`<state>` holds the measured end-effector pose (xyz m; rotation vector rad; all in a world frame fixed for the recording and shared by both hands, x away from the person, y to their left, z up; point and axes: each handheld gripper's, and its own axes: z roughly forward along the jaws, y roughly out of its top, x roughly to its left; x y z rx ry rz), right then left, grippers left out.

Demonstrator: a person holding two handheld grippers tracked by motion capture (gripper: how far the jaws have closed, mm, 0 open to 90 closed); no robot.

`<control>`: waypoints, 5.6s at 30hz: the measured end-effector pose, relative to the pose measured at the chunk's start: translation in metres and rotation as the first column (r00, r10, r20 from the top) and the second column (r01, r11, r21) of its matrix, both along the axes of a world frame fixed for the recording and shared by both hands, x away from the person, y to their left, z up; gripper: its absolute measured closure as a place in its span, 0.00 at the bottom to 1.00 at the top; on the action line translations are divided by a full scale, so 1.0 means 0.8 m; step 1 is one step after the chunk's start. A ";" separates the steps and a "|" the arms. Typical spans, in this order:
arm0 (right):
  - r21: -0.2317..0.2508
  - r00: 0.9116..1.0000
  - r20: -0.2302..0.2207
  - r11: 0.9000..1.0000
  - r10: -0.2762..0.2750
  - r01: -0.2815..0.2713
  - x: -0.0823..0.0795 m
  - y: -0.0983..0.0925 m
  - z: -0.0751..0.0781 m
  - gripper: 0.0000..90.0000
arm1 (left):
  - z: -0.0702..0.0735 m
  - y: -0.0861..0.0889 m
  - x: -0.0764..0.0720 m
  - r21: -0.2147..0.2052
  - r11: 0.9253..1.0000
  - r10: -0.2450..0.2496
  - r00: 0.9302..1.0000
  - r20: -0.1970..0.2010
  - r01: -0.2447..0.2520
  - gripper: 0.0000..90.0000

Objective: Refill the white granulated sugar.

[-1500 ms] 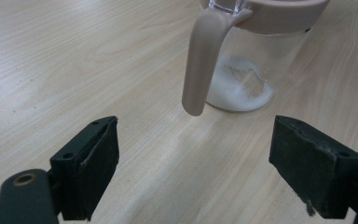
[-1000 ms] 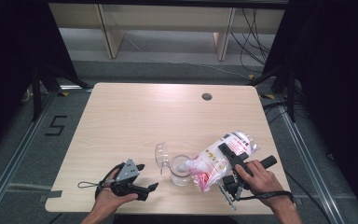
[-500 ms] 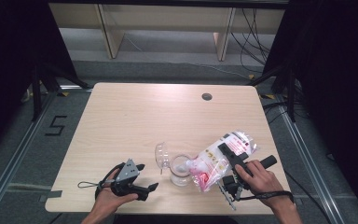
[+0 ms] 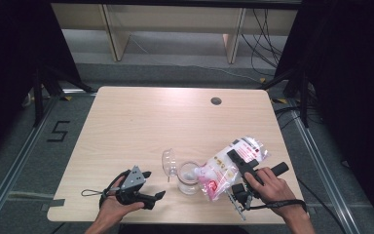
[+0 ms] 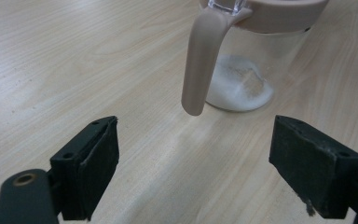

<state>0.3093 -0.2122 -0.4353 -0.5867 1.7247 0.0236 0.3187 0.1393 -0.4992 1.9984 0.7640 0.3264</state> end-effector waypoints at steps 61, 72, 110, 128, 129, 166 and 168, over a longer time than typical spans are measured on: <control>-0.026 0.999 0.011 0.999 0.043 -0.043 0.001 0.003 0.002 0.59 | 0.001 0.001 0.000 0.029 1.000 -0.005 1.000 0.004 0.004 0.17; -0.017 1.000 0.008 1.000 0.016 -0.016 -0.002 0.002 0.001 0.59 | 0.000 0.000 0.000 0.002 1.000 -0.004 1.000 -0.002 0.004 0.17; -0.024 0.999 0.024 0.999 0.034 -0.034 -0.005 0.005 0.004 0.60 | 0.001 0.001 0.000 0.011 1.000 -0.003 1.000 0.001 0.003 0.17; -0.032 1.000 0.010 0.999 0.024 -0.023 -0.002 0.002 0.005 0.62 | 0.001 0.002 0.001 0.025 1.000 -0.007 1.000 0.000 0.007 0.17; -0.034 1.000 0.012 0.999 0.027 -0.027 -0.002 0.002 0.006 0.62 | 0.001 0.002 0.001 0.027 1.000 -0.008 1.000 0.003 0.008 0.17; -0.023 0.999 0.020 0.999 0.027 -0.027 -0.005 0.000 0.007 0.64 | 0.001 0.002 0.001 0.029 1.000 -0.007 1.000 0.003 0.007 0.17; -0.046 0.998 0.027 0.998 0.052 -0.051 -0.003 0.002 0.010 0.64 | 0.001 0.001 0.000 0.009 1.000 0.000 1.000 -0.001 0.000 0.17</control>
